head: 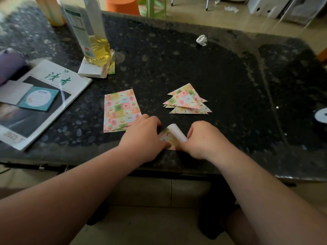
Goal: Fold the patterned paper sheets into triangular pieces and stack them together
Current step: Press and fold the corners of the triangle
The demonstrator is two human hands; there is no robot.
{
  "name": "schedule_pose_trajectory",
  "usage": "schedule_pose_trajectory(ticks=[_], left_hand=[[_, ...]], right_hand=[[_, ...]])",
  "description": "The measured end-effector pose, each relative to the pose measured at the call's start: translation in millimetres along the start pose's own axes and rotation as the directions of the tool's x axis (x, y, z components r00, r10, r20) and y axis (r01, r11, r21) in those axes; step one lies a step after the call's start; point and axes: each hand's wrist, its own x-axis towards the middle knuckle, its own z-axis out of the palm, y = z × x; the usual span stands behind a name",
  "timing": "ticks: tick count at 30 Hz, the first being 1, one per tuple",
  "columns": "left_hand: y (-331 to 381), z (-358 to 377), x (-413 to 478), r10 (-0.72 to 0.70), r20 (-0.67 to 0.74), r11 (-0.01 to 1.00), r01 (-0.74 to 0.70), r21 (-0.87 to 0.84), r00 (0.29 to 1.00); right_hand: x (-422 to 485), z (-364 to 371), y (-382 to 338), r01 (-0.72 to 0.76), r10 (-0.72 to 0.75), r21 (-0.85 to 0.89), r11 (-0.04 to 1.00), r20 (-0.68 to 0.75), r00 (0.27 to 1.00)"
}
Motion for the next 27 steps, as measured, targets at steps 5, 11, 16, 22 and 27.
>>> schedule_pose_trajectory(ticks=[5,11,16,22,27], left_hand=[[1.5,-0.9,1.0,0.011,0.014,0.999,-0.01,-0.051,1.0],[4.1,-3.8,1.3,-0.025,0.034,0.96,0.034,-0.277,0.999],[6.1,-15.0,4.9,-0.182,0.022,0.738,0.151,-0.658,0.983],[11.2,-14.6,-3.1,-0.24,0.348,0.225,0.401,-0.888,0.906],[17.1,4.0,-12.5,-0.239,0.336,0.417,0.409,-0.812,0.911]], right_hand=[[-0.5,-1.6,8.1,0.065,-0.063,0.133,0.989,-0.017,0.998],[2.9,-10.1,17.7,0.107,-0.104,0.44,0.892,-0.031,0.994],[-9.8,-7.7,24.2,0.034,-0.042,0.672,0.74,-0.005,0.999],[-18.2,5.6,30.2,-0.05,0.058,0.947,0.316,0.034,0.998],[-25.8,7.2,34.2,0.002,-0.106,0.901,0.434,0.049,0.993]])
